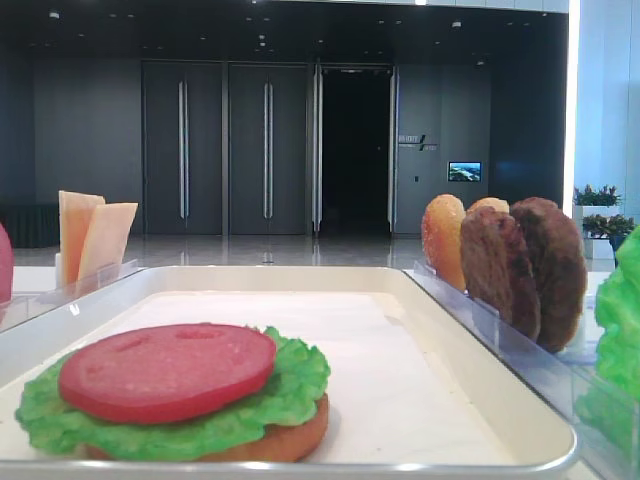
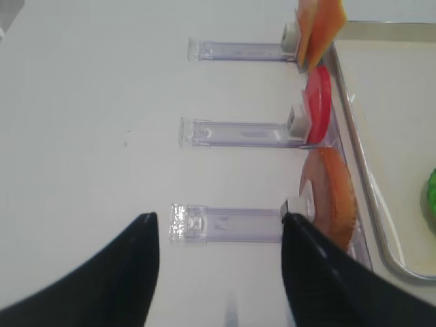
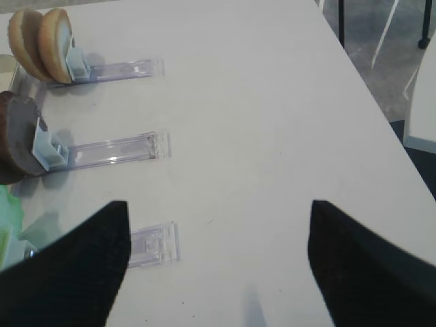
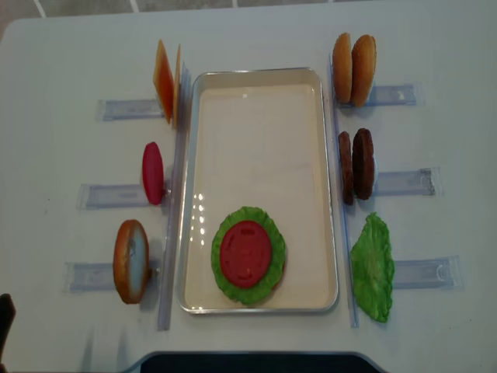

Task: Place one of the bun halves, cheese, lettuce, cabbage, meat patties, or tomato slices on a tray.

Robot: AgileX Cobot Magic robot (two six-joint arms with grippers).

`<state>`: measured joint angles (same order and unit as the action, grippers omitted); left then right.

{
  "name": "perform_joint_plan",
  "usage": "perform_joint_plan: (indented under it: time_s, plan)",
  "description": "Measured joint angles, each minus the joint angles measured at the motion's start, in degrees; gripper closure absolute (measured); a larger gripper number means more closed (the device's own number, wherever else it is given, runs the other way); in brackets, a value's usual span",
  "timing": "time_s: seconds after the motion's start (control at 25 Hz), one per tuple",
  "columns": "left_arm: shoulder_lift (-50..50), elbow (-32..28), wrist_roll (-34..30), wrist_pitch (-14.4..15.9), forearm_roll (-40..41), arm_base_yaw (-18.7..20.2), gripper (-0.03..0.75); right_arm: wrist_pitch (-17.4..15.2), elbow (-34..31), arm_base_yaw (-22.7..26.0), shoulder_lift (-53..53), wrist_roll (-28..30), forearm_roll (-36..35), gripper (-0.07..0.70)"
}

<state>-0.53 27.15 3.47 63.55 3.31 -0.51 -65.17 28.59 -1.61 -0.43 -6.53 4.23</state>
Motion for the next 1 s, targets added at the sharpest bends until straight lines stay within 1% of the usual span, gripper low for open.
perform_joint_plan:
  time_s: [1.0]
  plan:
    - [-0.3,0.0,-0.1,0.0,-0.1,0.0,0.276,0.0,0.0,0.0,0.0,0.0,0.0,0.09]
